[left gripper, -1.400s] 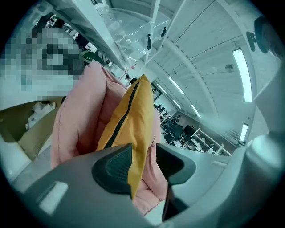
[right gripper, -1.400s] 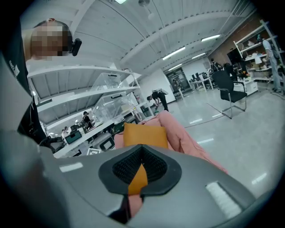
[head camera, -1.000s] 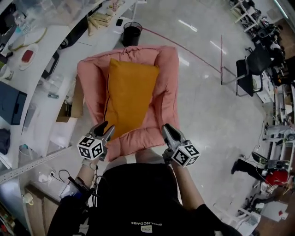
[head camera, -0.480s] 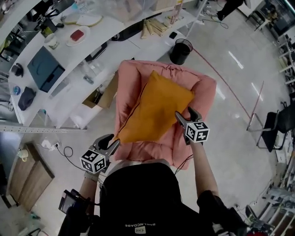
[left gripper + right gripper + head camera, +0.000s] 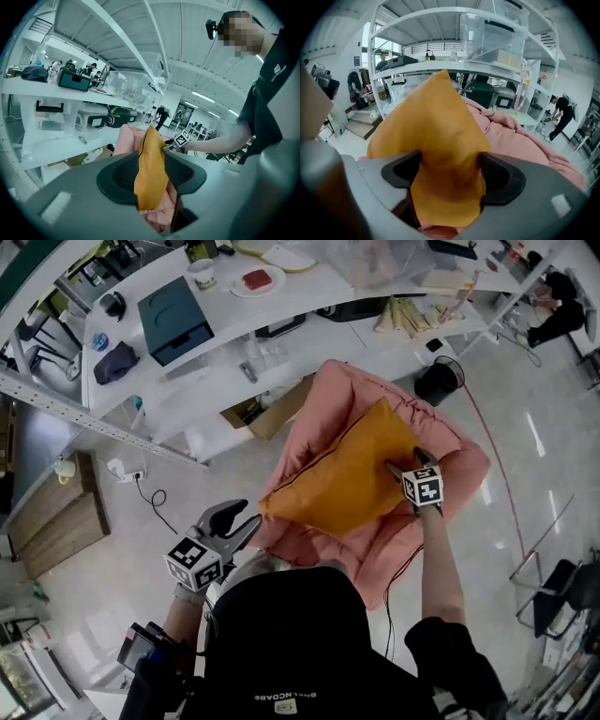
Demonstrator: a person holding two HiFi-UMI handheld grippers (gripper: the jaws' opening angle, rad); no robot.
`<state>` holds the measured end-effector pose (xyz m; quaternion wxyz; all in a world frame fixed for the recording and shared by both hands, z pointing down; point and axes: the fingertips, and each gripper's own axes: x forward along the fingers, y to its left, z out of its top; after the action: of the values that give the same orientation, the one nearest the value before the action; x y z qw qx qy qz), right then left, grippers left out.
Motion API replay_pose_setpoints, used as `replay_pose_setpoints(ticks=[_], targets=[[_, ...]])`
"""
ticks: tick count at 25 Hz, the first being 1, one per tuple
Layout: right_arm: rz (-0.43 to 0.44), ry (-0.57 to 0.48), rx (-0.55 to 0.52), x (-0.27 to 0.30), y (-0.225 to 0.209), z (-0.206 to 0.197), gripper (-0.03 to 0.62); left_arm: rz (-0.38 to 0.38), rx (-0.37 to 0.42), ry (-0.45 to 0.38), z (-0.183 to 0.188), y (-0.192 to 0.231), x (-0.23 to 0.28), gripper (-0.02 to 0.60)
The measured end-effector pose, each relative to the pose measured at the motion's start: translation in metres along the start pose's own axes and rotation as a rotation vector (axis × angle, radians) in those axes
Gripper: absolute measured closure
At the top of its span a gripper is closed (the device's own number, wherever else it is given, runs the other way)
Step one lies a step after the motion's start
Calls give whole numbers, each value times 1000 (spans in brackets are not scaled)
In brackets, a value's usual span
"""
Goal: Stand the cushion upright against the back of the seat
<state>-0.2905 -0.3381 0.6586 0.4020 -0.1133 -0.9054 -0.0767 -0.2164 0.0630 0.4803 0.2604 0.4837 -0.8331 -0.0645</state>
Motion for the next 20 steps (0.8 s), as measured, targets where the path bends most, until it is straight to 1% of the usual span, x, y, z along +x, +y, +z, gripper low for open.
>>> replay_pose_setpoints(ticks=[3, 6, 9, 12, 13, 15, 18, 20], targets=[[26, 13, 39, 21, -5, 5, 181, 26, 3, -41, 6, -10, -15, 390], [37, 39, 76, 39, -7, 6, 211, 61, 5, -61, 3, -14, -28, 398], [19, 76, 108, 46, -6, 5, 287, 107, -28, -66, -8, -9, -40, 399], [-12, 99, 125, 42, 0, -1, 403, 135, -72, -74, -19, -4, -54, 407], [-19, 95, 138, 39, 3, -4, 436, 142, -79, -74, -22, -2, -57, 414], [-21, 65, 184, 26, 10, -7, 482, 149, -87, -74, -24, 4, -60, 416], [-34, -1, 255, -2, 17, -12, 526, 126, -92, -74, -22, 7, -58, 423], [-55, -45, 266, -26, 24, -13, 536, 97, -85, -62, -20, 6, -53, 434]])
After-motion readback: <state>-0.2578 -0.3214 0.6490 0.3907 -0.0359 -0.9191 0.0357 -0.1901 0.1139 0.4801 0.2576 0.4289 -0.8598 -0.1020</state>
